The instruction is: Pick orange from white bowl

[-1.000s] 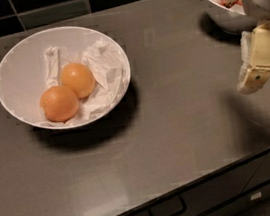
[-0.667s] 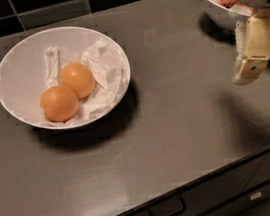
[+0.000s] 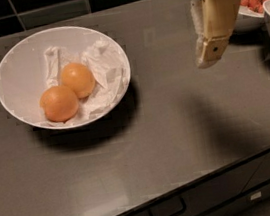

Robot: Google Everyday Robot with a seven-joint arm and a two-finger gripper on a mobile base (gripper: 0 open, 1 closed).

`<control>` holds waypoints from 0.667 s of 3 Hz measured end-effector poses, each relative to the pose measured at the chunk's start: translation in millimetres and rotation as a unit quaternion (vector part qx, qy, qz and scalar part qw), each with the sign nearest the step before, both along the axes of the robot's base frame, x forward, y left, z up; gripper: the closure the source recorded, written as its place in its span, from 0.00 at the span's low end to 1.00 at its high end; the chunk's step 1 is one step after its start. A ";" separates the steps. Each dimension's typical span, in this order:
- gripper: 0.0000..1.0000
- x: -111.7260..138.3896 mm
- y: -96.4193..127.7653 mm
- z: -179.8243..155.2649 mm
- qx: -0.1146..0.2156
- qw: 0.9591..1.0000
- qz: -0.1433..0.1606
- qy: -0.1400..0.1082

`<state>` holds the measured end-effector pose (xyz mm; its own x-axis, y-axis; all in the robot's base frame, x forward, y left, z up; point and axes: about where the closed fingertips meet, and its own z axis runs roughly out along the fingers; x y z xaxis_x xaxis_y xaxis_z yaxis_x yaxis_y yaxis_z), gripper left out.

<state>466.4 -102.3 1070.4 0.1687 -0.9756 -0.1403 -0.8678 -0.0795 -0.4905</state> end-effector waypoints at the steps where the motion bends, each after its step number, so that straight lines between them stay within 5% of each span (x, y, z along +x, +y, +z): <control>1: 0.00 26.3 35.8 -16.4 0.001 0.998 0.061 0.019; 2: 0.00 49.2 62.7 -32.0 0.003 0.994 0.108 0.035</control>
Offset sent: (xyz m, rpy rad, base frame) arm 0.0735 0.0870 -0.0569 -0.0020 0.1412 0.3199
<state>515.6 -39.6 1038.4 0.3633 -0.9171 -0.1643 -0.8632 -0.2650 -0.4297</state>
